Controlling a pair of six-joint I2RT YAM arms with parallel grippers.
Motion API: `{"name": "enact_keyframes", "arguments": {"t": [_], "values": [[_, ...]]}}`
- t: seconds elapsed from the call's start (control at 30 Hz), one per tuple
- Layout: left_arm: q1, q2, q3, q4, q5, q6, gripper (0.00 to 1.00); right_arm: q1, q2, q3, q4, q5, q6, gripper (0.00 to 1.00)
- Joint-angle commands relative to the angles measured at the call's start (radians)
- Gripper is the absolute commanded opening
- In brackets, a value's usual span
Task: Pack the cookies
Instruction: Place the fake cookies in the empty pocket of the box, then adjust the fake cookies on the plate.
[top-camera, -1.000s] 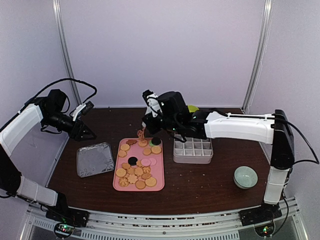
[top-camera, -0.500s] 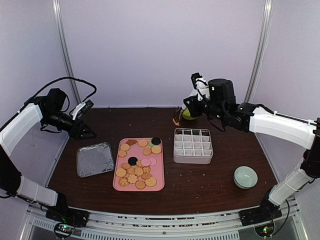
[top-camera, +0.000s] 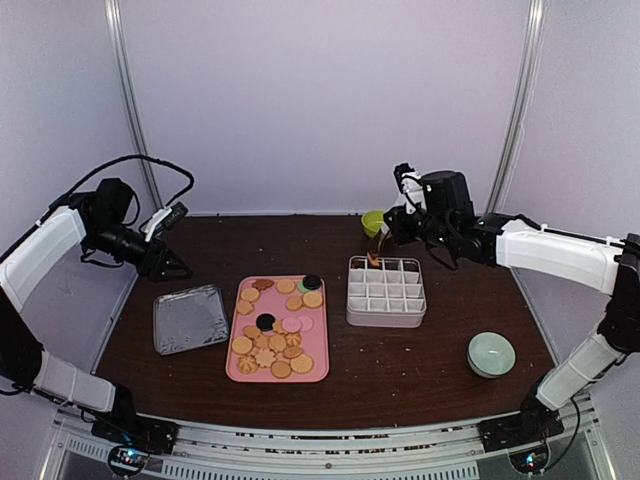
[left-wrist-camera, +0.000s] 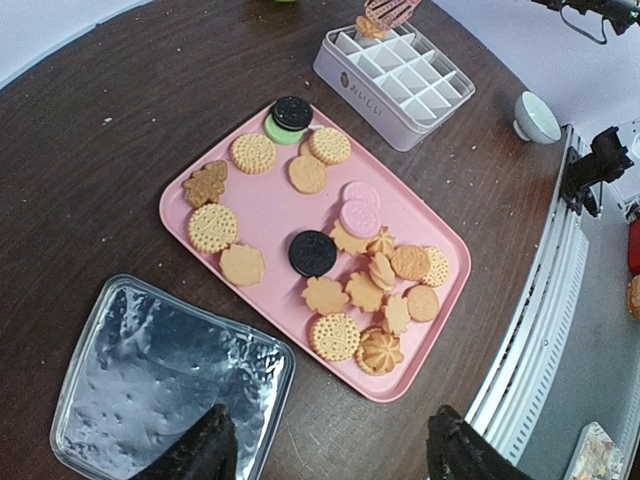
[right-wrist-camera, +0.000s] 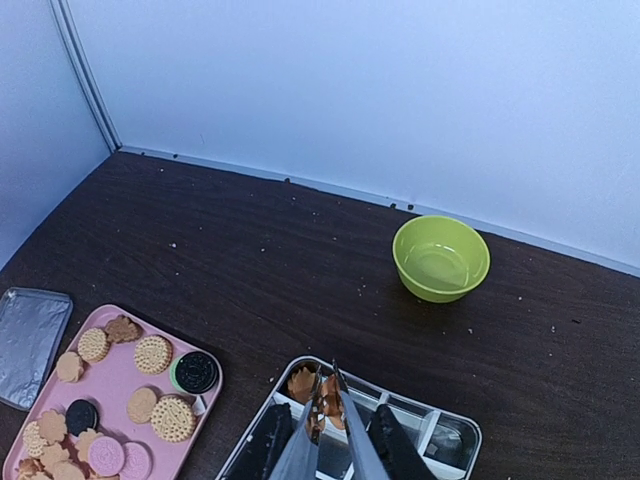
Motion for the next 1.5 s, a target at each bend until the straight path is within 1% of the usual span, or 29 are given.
{"name": "enact_keyframes", "arguments": {"t": [0.0,0.33,0.67,0.8,0.83,0.93,1.0,1.17,1.47], "values": [[0.009,0.006,0.025,-0.014,0.019,0.022,0.68,-0.02,0.03,0.029,0.051,-0.016,0.002,0.07],[0.009,0.015,0.039,-0.02,0.021,0.022,0.68,-0.031,0.065,0.01,0.079,-0.013,-0.011,0.05],[0.01,0.016,0.045,-0.021,0.023,0.016,0.68,-0.04,0.116,0.078,0.042,-0.019,-0.053,0.05],[0.009,0.011,0.046,-0.021,0.028,0.016,0.68,-0.04,0.12,0.05,0.049,-0.024,-0.047,0.06],[0.01,0.011,0.044,-0.021,0.028,0.016,0.68,-0.041,0.116,0.039,0.053,-0.03,-0.043,0.07],[0.009,0.009,0.042,-0.021,0.029,0.016,0.68,-0.04,0.096,0.01,0.069,-0.044,-0.027,0.17],[0.009,0.011,0.044,-0.023,0.033,0.016,0.68,-0.04,0.079,0.0,0.074,-0.047,-0.02,0.21],[0.009,0.025,0.041,-0.022,0.067,0.017,0.69,-0.04,0.042,0.008,0.072,-0.058,-0.013,0.29],[0.009,0.049,0.062,-0.032,0.078,0.029,0.7,-0.034,0.022,0.016,0.058,-0.076,0.005,0.28]]}}
